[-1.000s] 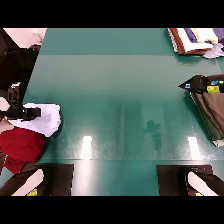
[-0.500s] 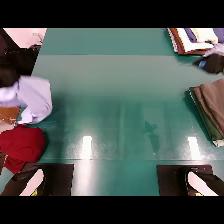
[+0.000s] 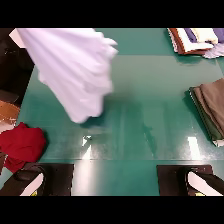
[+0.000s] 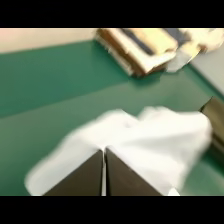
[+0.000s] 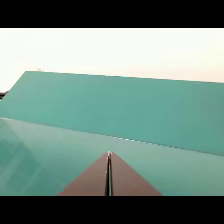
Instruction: Fold the shirts.
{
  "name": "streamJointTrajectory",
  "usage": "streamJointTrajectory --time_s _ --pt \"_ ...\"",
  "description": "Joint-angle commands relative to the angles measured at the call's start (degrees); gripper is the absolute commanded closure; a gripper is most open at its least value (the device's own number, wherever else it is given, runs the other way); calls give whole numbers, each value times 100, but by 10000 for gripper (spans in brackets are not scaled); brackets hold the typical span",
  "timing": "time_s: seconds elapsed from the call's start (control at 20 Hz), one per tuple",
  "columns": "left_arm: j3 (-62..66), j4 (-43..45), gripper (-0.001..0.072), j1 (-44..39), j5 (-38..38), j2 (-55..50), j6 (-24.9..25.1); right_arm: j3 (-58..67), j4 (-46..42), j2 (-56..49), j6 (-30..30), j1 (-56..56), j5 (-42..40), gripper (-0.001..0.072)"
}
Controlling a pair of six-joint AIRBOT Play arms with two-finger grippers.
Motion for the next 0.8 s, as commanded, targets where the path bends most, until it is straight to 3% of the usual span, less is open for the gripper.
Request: streamJointTrajectory --time_s 0.0,0.15,0.25,0.5,0.55,0.6,0.65,0.7,0.75 --pt "-356 133 686 -485 503 -175 -422 588 0 -459 50 0 619 696" --pt "-1134 140 686 -1008 566 -623 -437 649 2 -691 199 0 960 696" --pt "-1679 238 685 -1307 793 -1158 -129 643 -2 -802 199 0 1049 696" --pt "-1624 389 682 -1012 1685 -2747 98 643 -7 -942 199 0 1266 696" --pt "-1456 391 495 -870 1545 -2997 96 643 -7 -955 199 0 1300 696" --pt "-1325 391 128 -726 1331 -3145 96 643 -11 -957 197 0 1318 696" --pt "-1217 391 11 -546 1027 -3213 98 643 -9 -957 197 0 1329 697" --pt "-1167 391 86 -363 702 -3204 98 643 -9 -957 197 -2 1346 696" --pt "-1147 391 92 -162 282 -3163 101 643 -22 -957 197 -2 1373 696"
